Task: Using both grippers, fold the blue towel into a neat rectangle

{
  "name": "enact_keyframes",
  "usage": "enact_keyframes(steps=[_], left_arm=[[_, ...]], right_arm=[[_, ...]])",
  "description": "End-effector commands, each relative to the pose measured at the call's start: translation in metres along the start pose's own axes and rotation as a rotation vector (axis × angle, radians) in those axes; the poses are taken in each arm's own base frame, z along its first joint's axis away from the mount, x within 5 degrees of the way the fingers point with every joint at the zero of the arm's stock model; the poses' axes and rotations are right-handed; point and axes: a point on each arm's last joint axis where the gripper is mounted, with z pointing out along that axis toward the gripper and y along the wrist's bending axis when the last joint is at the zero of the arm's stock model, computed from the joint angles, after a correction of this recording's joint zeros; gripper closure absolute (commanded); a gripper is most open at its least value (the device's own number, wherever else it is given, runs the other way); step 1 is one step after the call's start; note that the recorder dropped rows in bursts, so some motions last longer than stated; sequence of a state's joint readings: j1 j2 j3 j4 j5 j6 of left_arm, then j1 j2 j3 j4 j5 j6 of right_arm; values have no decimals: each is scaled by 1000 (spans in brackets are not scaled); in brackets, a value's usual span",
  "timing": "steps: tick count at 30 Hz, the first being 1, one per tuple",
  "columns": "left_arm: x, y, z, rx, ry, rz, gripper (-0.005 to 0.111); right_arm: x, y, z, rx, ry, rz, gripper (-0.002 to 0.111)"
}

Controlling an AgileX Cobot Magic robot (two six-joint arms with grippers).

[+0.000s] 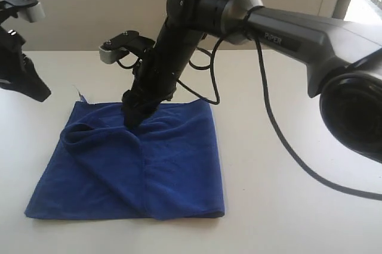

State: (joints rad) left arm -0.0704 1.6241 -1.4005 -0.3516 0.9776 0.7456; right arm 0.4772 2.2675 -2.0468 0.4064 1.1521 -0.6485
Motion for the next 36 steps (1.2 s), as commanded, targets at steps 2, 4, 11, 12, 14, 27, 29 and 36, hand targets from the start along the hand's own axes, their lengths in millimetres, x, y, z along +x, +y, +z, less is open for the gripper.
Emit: enact_keyframes(steps=[2, 4, 11, 12, 14, 27, 29, 36], left_arm=[[-25, 29, 21, 78, 38, 108, 107], [-27, 36, 29, 80, 39, 163, 107], [-32, 44, 56, 133, -50, 379, 96], [-32, 46, 59, 127, -51, 393, 90], [-32, 50, 66, 119, -51, 404, 81], [-28, 63, 93, 109, -37, 403, 61], [-28, 64, 93, 96, -42, 403, 61], [-34, 66, 93, 57, -99, 377, 61]], right_arm=[[9, 1, 6, -31, 29, -32, 51], [9, 1, 7, -31, 27, -50, 51], [3, -8, 6, 43, -55, -75, 51], [2, -9, 5, 48, -60, -82, 51], [1, -10, 5, 59, -72, -82, 51], [42, -60, 16, 124, 41, 145, 70], [54, -69, 14, 128, 84, 175, 81], [79, -74, 39, 65, 188, 207, 108]])
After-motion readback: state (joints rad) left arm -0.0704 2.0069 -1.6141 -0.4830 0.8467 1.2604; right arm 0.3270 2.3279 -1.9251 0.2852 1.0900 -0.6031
